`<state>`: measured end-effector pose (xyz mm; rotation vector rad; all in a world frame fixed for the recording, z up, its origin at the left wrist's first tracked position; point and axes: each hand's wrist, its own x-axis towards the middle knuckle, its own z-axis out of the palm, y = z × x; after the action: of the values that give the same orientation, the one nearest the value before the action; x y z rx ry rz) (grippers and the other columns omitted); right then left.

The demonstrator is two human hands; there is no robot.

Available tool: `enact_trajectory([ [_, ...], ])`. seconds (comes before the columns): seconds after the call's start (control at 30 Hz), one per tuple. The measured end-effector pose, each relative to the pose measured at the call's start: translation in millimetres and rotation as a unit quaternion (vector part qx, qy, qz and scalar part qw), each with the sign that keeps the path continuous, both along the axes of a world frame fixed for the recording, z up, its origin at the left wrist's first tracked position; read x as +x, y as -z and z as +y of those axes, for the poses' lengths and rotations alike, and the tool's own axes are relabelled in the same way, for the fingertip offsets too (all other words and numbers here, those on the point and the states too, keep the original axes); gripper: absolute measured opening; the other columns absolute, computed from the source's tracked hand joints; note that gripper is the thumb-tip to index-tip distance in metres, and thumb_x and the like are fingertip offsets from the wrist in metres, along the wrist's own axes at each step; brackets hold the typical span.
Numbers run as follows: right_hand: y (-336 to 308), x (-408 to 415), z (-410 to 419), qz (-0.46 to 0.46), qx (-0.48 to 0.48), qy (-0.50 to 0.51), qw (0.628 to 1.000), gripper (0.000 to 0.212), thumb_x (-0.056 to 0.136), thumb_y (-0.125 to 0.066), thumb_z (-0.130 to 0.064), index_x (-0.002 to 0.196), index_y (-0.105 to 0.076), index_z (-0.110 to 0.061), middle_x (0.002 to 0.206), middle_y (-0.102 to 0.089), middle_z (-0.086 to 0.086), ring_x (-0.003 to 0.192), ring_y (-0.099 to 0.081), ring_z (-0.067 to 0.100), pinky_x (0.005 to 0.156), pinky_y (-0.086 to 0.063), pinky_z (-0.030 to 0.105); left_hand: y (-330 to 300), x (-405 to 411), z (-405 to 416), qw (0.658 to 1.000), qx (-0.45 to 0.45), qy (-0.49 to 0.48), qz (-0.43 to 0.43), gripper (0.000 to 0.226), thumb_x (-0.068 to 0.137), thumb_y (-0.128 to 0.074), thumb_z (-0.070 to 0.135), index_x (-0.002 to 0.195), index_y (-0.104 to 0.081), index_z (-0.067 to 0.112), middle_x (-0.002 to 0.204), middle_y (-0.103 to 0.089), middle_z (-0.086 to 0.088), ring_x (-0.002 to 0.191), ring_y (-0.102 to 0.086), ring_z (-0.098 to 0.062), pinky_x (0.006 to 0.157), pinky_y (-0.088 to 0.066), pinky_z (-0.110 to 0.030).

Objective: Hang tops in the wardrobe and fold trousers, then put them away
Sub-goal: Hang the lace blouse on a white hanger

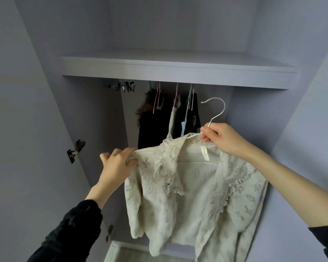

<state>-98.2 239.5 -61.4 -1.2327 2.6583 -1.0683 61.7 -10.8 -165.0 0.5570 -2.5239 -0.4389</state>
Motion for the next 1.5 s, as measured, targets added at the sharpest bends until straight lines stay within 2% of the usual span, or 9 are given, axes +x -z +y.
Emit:
enact_trajectory([
  [0.07,-1,-5,4,0.034,0.016,-0.001,0.999,0.037,0.099,-0.043,-0.024,0.065,-0.057,-0.025,0.089,-0.058,-0.008,0.079,-0.054,0.004,0.085,-0.040,0.032,-1,-3,-1,1.000,-0.012,-0.004,0.021,0.008,0.089,-0.061,0.025,0.092,-0.067,0.021,0.066,-0.051,0.011,0.090,-0.046,-0.013,0.079,-0.009,-0.027],
  [0.13,-1,-12,9,0.056,0.040,0.000,0.998,0.037,0.099,-0.041,-0.019,0.066,-0.058,-0.016,0.103,-0.058,0.002,0.098,-0.054,0.014,0.091,-0.038,0.030,-4,-4,-5,1.000,-0.018,-0.013,0.017,0.014,0.091,-0.058,0.022,0.081,-0.067,0.023,0.066,-0.058,0.009,0.092,-0.050,-0.015,0.080,-0.009,-0.027],
  [0.27,6,-20,20,0.022,0.046,0.008,0.999,0.037,0.100,-0.040,-0.017,0.068,-0.058,-0.010,0.116,-0.056,0.005,0.107,-0.046,0.006,0.083,-0.026,0.003,-8,-6,-5,0.998,-0.036,-0.039,0.022,0.021,0.094,-0.053,0.019,0.108,-0.069,0.022,0.085,-0.069,0.003,0.099,-0.053,-0.017,0.087,-0.012,-0.033],
  [0.47,4,-10,2,-0.005,0.055,-0.013,0.998,0.039,0.100,-0.041,-0.025,0.066,-0.058,-0.022,0.116,-0.057,0.000,0.107,-0.052,0.009,0.085,-0.031,0.017,-24,-23,36,0.992,-0.088,0.082,0.030,0.058,0.093,-0.053,0.036,0.146,-0.034,0.023,0.148,-0.034,0.000,0.131,-0.029,-0.024,0.099,-0.021,-0.045],
  [0.67,-6,-3,-17,-0.008,0.062,-0.018,0.998,0.040,0.098,-0.042,-0.036,0.063,-0.060,-0.028,0.103,-0.056,-0.008,0.097,-0.057,0.014,0.092,-0.042,0.033,-51,-49,72,0.972,-0.130,0.181,0.079,0.020,0.093,-0.057,0.026,0.110,-0.067,0.022,0.084,-0.060,0.009,0.095,-0.053,-0.016,0.080,-0.018,-0.032],
  [1.0,25,-7,15,-0.041,0.050,-0.001,0.998,0.016,0.088,-0.064,-0.029,0.090,-0.070,-0.014,0.108,-0.062,0.000,0.102,-0.057,0.014,0.095,-0.039,0.026,-35,-75,72,0.979,0.006,0.173,0.110,0.013,0.087,-0.064,0.011,0.087,-0.076,0.015,0.075,-0.071,-0.003,0.075,-0.062,-0.024,0.073,-0.014,-0.027],
  [1.13,40,-6,20,-0.078,0.059,0.036,0.995,0.015,0.088,-0.063,-0.024,0.076,-0.069,-0.019,0.111,-0.061,0.001,0.102,-0.056,0.013,0.088,-0.037,0.019,-21,-85,75,0.981,-0.033,0.170,0.092,0.012,0.087,-0.065,0.021,0.091,-0.076,0.023,0.090,-0.072,0.006,0.102,-0.059,-0.015,0.079,-0.016,-0.029],
  [1.3,58,-4,40,-0.138,0.137,0.115,0.974,0.024,0.088,-0.059,-0.018,0.073,-0.072,-0.005,0.102,-0.066,0.011,0.096,-0.059,0.019,0.083,-0.042,0.024,0,-97,78,0.975,-0.125,0.181,-0.034,0.041,0.095,-0.046,0.046,0.133,-0.053,0.031,0.139,-0.050,0.010,0.133,-0.033,-0.018,0.095,-0.020,-0.036],
  [1.5,70,-2,53,-0.223,0.220,0.221,0.924,0.026,0.082,-0.063,-0.017,0.055,-0.063,-0.014,0.052,-0.043,0.000,0.050,-0.039,0.016,0.043,-0.029,0.020,-1,-108,66,0.969,-0.121,0.213,-0.037,0.048,0.099,-0.040,0.034,0.146,-0.033,0.023,0.155,-0.025,-0.002,0.144,-0.015,-0.018,0.108,-0.019,-0.035],
])
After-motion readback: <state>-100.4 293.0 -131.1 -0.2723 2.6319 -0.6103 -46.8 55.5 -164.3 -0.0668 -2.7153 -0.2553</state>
